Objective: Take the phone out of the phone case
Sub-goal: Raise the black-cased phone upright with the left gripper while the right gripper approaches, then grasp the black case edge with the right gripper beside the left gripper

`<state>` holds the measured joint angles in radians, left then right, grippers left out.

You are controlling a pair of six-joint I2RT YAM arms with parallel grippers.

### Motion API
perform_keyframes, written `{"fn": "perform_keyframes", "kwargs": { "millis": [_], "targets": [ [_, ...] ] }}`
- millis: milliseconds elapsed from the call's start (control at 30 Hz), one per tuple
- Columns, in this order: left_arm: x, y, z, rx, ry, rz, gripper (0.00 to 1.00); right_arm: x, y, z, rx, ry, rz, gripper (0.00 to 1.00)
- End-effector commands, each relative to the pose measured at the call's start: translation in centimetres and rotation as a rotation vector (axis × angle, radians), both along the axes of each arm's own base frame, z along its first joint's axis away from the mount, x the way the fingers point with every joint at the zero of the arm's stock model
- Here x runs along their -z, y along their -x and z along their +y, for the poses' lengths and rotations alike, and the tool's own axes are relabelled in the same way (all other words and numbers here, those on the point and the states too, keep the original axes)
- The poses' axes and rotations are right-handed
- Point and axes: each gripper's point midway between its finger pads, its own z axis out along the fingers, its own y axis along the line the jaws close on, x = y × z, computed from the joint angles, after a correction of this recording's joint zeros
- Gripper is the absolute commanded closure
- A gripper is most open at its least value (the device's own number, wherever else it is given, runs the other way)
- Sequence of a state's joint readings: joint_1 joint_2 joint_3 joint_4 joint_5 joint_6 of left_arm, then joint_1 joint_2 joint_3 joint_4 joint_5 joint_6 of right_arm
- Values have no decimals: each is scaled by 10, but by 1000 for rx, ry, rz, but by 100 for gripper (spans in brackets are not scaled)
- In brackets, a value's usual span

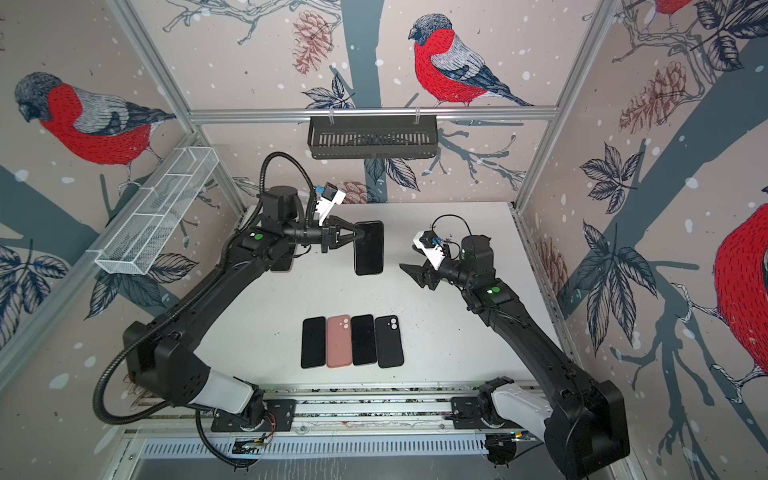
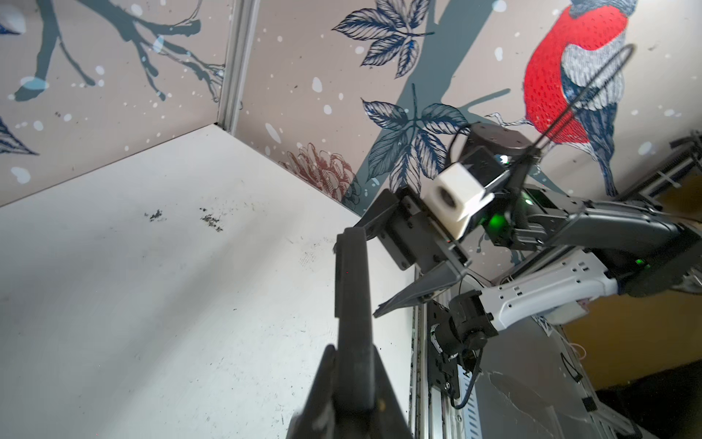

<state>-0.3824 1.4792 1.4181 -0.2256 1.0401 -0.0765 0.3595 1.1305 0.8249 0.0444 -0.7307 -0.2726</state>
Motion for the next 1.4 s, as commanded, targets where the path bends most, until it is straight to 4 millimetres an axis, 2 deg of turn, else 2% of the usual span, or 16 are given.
{"fn": "perform_keyframes", "kwargs": {
  "millis": [0,300,433,533,567,767,900,933,1033,1133,1267,1367],
  "targets": [
    [-9,17,1,75,19,-94,100,6,21,15,-151,19,-13,35],
    [-10,23,2,93,37,-126,100,6,37,39,-269,30,-55,37],
    [-11,29,3,110,57,-135,100,12,37,47,-302,47,-37,42],
    [-12,32,3,116,66,-138,100,6,38,52,-322,35,-45,46],
    [-11,32,4,116,68,-137,100,14,36,56,-331,42,-21,47],
    [-11,34,4,119,80,-136,100,16,39,66,-382,40,-5,64],
    [-11,35,4,123,84,-136,100,20,39,68,-395,54,-6,85],
    [-11,35,4,120,83,-136,100,21,40,68,-400,55,-6,88],
    [-12,29,4,92,82,-129,100,26,48,69,-446,60,-7,91],
    [-12,24,-1,97,126,-74,100,25,53,70,-473,74,-72,98],
    [-6,15,-11,97,169,31,100,15,48,71,-475,82,-204,99],
    [-6,11,-16,121,232,139,100,13,35,75,-433,145,-336,100]
  ]
}}
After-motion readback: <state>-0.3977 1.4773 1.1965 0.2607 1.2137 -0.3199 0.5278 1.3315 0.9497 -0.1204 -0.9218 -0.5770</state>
